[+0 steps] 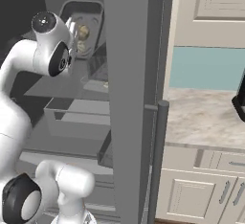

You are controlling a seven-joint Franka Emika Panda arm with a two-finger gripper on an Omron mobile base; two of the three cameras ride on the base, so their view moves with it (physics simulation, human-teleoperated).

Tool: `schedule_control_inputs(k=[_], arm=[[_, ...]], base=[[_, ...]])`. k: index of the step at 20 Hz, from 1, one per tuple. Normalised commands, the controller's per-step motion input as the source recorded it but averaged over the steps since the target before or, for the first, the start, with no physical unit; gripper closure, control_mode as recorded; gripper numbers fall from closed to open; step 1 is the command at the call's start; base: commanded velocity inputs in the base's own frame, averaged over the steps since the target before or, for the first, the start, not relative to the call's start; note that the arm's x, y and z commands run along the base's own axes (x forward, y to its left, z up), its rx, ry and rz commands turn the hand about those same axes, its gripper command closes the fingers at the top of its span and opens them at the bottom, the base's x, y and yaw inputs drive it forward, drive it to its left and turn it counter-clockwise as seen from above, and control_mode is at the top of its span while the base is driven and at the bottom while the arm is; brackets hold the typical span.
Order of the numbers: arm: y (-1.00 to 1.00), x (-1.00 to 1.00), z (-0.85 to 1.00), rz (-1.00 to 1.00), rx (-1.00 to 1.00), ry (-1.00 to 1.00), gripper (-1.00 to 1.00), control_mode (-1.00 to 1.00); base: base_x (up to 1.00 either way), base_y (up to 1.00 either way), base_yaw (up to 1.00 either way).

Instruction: Place two dumplings into each of the tupperware containers and then place the containers in the fridge.

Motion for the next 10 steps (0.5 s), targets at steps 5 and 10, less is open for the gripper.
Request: schedule_control_inputs(k=[5, 10], arm=[[0.03, 0.9, 0.45, 0.0, 0.0, 0.11, 1.0, -1.0], [0.01, 0.76, 0.03, 0.0, 0.0, 0.02, 1.0, -1.0]], base=[[0.0, 0.0, 0.0], [0.0, 0.0, 0.0]])
